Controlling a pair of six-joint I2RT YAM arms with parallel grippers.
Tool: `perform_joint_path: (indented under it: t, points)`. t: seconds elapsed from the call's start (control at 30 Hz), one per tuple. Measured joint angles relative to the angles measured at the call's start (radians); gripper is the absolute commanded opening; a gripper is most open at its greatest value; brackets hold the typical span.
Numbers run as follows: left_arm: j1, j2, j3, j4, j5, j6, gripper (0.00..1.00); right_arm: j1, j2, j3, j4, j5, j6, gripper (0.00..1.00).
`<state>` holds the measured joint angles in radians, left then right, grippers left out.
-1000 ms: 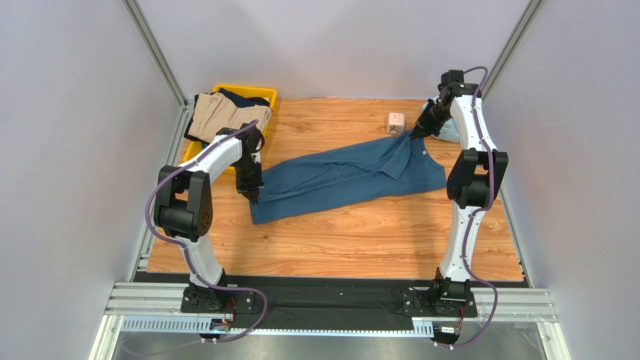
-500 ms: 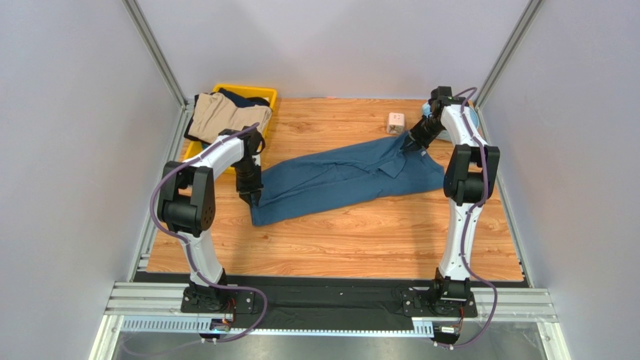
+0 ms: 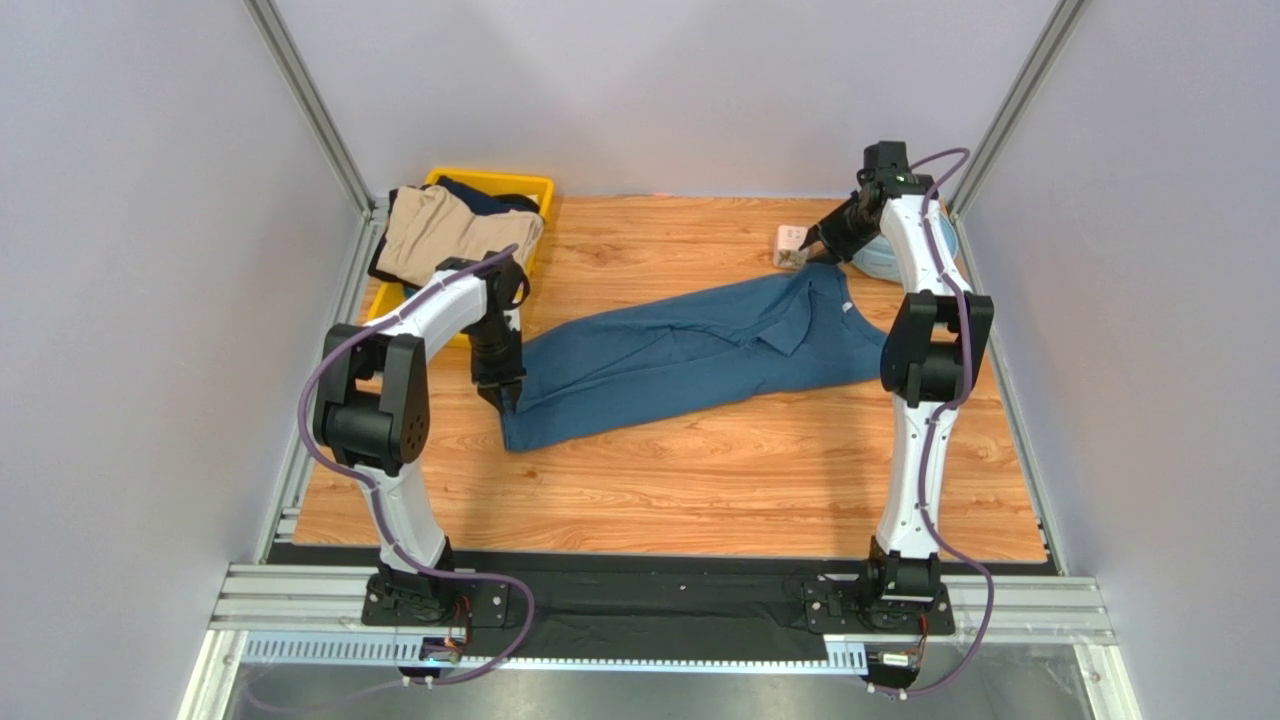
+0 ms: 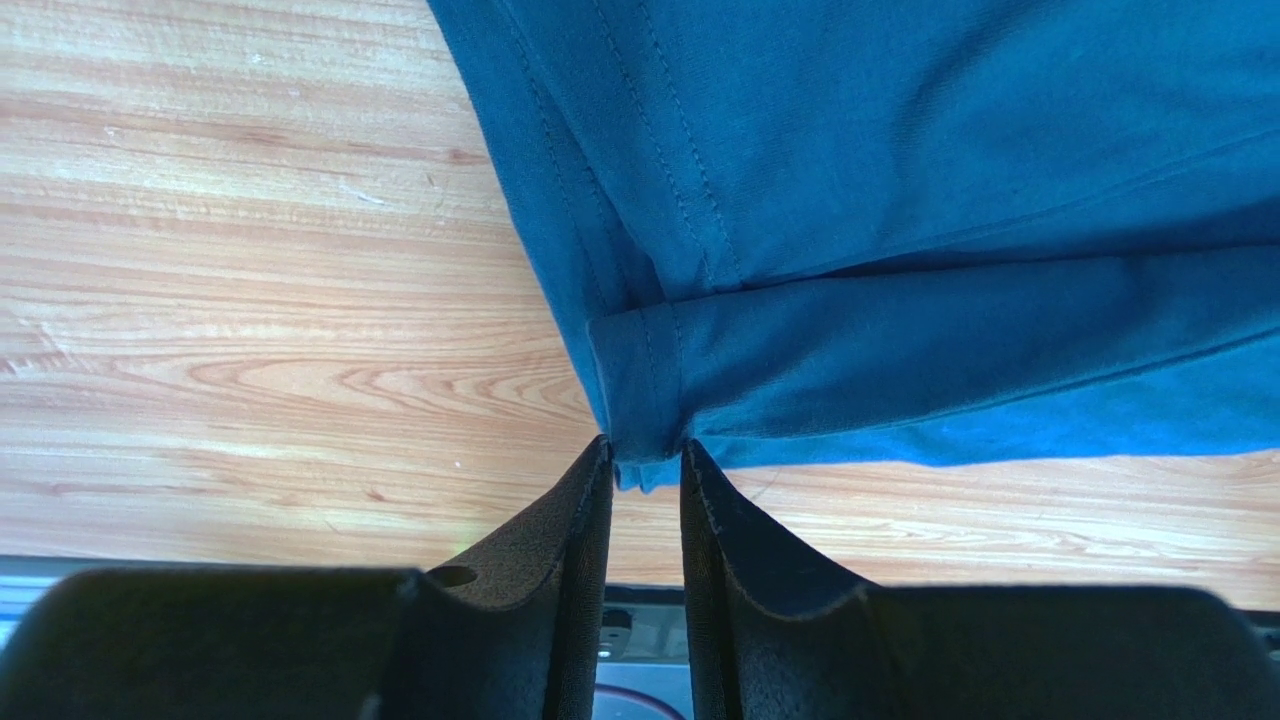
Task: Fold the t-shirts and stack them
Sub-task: Fold the tshirt
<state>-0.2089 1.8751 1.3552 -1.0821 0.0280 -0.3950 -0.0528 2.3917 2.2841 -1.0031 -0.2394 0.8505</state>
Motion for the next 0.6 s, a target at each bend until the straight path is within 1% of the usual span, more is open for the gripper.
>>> perform_joint_path:
  t: [0.1, 0.17, 0.23, 0.3, 0.37, 0.43, 0.5, 0.6]
  points:
    - [0.000, -0.011, 0.000, -0.001, 0.000, 0.000, 0.30, -0.003, 0.008, 0.016, 0.019, -0.008, -0.002, 0.30]
    - [0.000, -0.023, 0.000, -0.001, -0.002, 0.000, 0.30, -0.008, 0.008, 0.016, 0.009, -0.008, -0.030, 0.31]
    - [0.000, -0.038, -0.002, -0.001, -0.003, 0.000, 0.30, -0.014, -0.016, -0.024, 0.005, 0.008, -0.070, 0.33]
    - [0.000, -0.056, -0.006, 0.000, -0.003, 0.000, 0.30, -0.023, -0.095, -0.159, 0.008, 0.032, -0.118, 0.35]
    - [0.000, -0.070, -0.008, 0.000, -0.002, 0.000, 0.30, -0.032, -0.214, -0.365, 0.014, 0.050, -0.166, 0.37]
    - [0.000, -0.075, -0.011, 0.003, 0.003, 0.000, 0.30, -0.043, -0.277, -0.468, 0.014, 0.053, -0.189, 0.38]
    - [0.000, -0.075, -0.014, 0.005, 0.012, 0.000, 0.30, -0.050, -0.315, -0.536, 0.014, 0.042, -0.212, 0.39]
    - [0.000, -0.075, -0.014, 0.006, 0.019, 0.001, 0.30, -0.047, -0.312, -0.552, 0.019, 0.015, -0.245, 0.39]
